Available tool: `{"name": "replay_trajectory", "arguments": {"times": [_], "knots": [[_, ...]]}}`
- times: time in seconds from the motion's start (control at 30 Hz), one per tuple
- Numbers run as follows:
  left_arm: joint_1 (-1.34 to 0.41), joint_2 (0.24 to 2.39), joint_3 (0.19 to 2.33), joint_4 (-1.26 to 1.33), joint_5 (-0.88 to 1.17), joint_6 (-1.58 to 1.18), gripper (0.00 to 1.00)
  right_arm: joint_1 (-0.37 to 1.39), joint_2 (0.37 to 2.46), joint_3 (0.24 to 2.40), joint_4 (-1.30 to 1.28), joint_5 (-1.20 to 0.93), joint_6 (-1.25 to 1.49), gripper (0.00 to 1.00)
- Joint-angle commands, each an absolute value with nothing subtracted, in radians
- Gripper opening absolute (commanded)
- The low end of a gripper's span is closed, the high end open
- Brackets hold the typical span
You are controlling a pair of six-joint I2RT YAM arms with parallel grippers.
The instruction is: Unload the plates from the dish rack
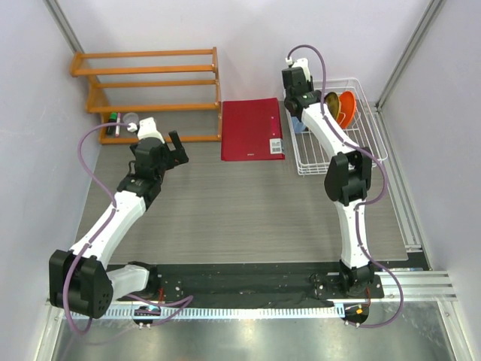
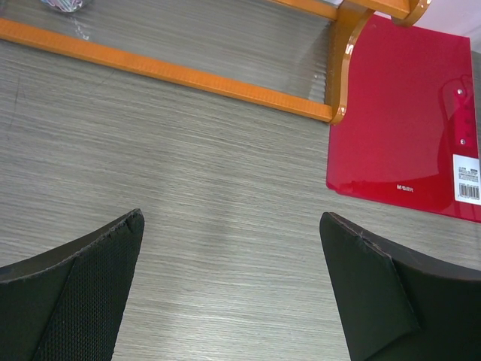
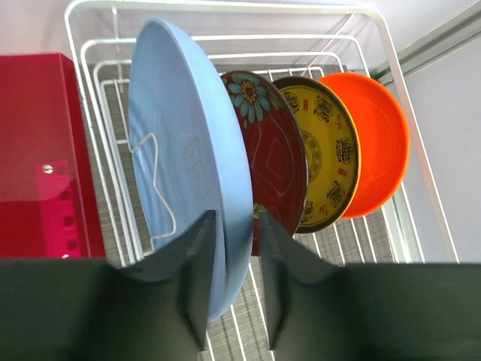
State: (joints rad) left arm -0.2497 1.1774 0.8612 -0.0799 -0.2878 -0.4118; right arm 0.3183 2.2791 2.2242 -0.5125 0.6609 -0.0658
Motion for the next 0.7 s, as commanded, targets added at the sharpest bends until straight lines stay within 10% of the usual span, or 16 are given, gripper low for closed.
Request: {"name": "replay_trajectory", "arguments": {"times": [0.0, 0.23, 0.67], "knots": [[-0.255, 1.181, 0.856, -0.066, -0.301, -0.4, 0.99, 0.322, 2.302, 2.235, -0.541, 0.698, -0.074, 0.37], [-0.255, 1.181, 0.857, -0.072, -0.305, -0.399, 0.99, 0.327, 2.295, 2.243, -0.545, 0.703, -0.074, 0.04], [-0.255, 1.21, 0.885, -0.113, -0.304, -0.41, 1.0, 0.452, 2.22, 2.26, -0.306, 1.05, -0.294, 0.01]]}}
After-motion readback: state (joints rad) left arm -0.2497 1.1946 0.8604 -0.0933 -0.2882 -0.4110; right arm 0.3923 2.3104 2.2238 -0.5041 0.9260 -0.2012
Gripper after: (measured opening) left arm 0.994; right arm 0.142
